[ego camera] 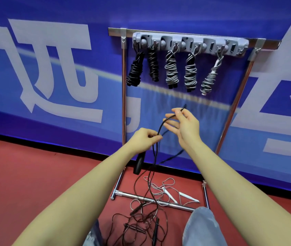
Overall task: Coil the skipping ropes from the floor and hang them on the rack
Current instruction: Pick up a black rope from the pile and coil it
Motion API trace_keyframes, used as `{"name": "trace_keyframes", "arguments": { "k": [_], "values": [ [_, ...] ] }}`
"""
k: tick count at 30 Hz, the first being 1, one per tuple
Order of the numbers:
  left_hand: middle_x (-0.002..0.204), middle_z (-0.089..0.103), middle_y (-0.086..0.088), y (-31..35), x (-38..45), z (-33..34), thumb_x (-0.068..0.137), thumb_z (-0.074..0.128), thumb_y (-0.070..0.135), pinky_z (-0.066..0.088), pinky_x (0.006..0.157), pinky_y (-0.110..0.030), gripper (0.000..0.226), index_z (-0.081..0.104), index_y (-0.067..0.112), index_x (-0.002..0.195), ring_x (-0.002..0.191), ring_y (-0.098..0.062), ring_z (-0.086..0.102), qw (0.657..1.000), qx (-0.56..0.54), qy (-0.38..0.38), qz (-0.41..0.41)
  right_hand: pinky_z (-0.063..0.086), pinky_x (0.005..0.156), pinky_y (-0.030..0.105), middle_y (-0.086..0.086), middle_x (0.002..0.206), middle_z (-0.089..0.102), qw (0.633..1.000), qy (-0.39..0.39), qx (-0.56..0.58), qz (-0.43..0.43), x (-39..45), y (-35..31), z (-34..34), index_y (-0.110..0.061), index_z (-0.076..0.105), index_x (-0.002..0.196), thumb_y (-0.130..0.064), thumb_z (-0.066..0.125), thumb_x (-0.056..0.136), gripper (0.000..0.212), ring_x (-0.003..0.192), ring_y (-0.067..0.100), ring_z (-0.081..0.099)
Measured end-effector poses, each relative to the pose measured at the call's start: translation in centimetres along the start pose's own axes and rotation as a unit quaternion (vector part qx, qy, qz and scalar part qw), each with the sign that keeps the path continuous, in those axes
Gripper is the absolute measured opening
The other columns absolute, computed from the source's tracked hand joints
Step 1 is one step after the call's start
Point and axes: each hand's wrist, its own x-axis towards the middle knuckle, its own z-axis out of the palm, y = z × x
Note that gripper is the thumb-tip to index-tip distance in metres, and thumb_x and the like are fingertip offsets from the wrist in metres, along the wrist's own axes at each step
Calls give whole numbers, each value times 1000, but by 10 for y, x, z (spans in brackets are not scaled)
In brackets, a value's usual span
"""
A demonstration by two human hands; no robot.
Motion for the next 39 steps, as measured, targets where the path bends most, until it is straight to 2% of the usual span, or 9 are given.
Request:
{"name": "trace_keyframes", "arguments": {
  "k": [4,11,14,19,23,27,31,37,39],
  "values": [
    [68,64,1,8,3,-5,90,60,26,38,45,-12,18,73,13,87,39,-5,45,999,-32,34,-1,59,69,36,9,94,69,999,1,38,15,-1,1,-12,-11,58,103,-23,49,99,15,87,25,70],
    [66,62,1,42,4,-13,91,58,20,38,44,-15,18,72,11,84,43,-8,38,997,-65,23,45,48,86,27,0,107,67,957,-150,-242,56,-30,58,-29,-20,62,104,-15,58,93,13,97,14,62],
    [68,61,0,47,2,-14,92,59,22,40,45,-18,18,71,9,88,43,-12,41,994,-89,37,57,45,78,24,5,99,69,941,-145,-303,32,-31,62,-26,-16,65,95,-19,58,93,8,88,15,61],
    [56,46,6,33,-5,-10,96,50,14,41,47,-15,25,62,13,118,48,-12,43,990,-114,80,23,52,72,31,9,88,69,988,-55,-114,92,-29,49,-19,-15,60,86,-17,50,98,15,77,20,65],
    [62,40,2,-1,-13,7,88,54,7,34,46,-9,40,57,10,127,48,-6,41,999,7,35,-3,58,74,39,10,92,71,998,-34,-14,58,-22,27,-16,-13,57,90,-19,48,99,15,82,24,70],
    [63,43,4,-20,-21,16,90,62,24,33,53,-13,24,68,14,110,55,-8,39,999,40,3,-4,56,69,36,11,94,72,998,-25,37,52,-14,5,-10,-13,55,93,-21,46,100,15,85,27,71],
    [73,62,2,-17,-21,17,88,62,18,42,67,-22,12,71,16,80,68,-9,51,1000,-16,10,-4,58,73,40,13,92,70,993,-29,101,57,-13,-4,-8,-9,54,95,-18,46,100,14,85,29,71],
    [80,62,-13,-7,-19,17,84,68,23,41,65,-23,8,71,15,84,66,-12,47,1000,-9,5,21,58,70,38,15,93,68,979,-10,193,69,-6,-1,-11,-7,53,93,-17,44,101,15,85,27,71],
    [81,66,-10,-3,-17,18,85,67,20,41,63,-15,11,70,11,80,66,-9,50,999,-23,35,16,58,71,38,15,97,68,980,-10,186,75,-4,0,-13,-5,54,98,-22,41,102,22,90,26,70]
  ]
}}
